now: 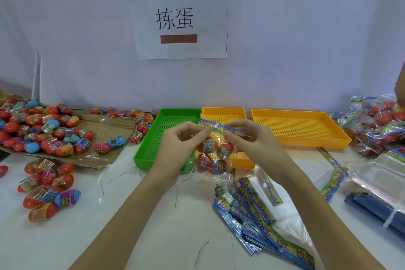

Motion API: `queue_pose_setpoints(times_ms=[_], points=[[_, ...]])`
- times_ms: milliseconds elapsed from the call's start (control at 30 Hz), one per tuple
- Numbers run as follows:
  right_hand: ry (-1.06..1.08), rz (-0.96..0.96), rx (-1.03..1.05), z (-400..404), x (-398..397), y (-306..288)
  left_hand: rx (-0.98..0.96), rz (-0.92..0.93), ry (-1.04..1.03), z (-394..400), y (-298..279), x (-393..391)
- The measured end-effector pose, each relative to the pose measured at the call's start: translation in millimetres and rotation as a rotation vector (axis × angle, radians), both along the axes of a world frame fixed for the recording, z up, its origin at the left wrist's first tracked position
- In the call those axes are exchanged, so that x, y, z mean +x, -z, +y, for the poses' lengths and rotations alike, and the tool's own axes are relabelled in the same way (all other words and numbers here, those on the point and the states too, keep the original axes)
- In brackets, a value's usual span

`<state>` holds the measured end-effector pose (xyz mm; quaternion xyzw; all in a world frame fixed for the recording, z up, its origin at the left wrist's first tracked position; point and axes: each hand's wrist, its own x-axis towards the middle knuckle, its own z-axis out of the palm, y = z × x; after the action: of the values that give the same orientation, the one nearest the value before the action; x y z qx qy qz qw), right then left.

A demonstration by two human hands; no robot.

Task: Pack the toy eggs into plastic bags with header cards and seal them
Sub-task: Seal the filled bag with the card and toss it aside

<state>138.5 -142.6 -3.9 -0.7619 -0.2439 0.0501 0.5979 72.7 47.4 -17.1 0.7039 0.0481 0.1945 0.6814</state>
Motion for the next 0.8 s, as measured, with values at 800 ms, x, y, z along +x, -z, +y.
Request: queue_pose_setpoints(times_ms=[800], points=[[-0.218, 0.187, 0.018, -8.3, 3.4, -1.9, 0.142, -0.100, -0.127, 7.4, 4.1, 3.3]])
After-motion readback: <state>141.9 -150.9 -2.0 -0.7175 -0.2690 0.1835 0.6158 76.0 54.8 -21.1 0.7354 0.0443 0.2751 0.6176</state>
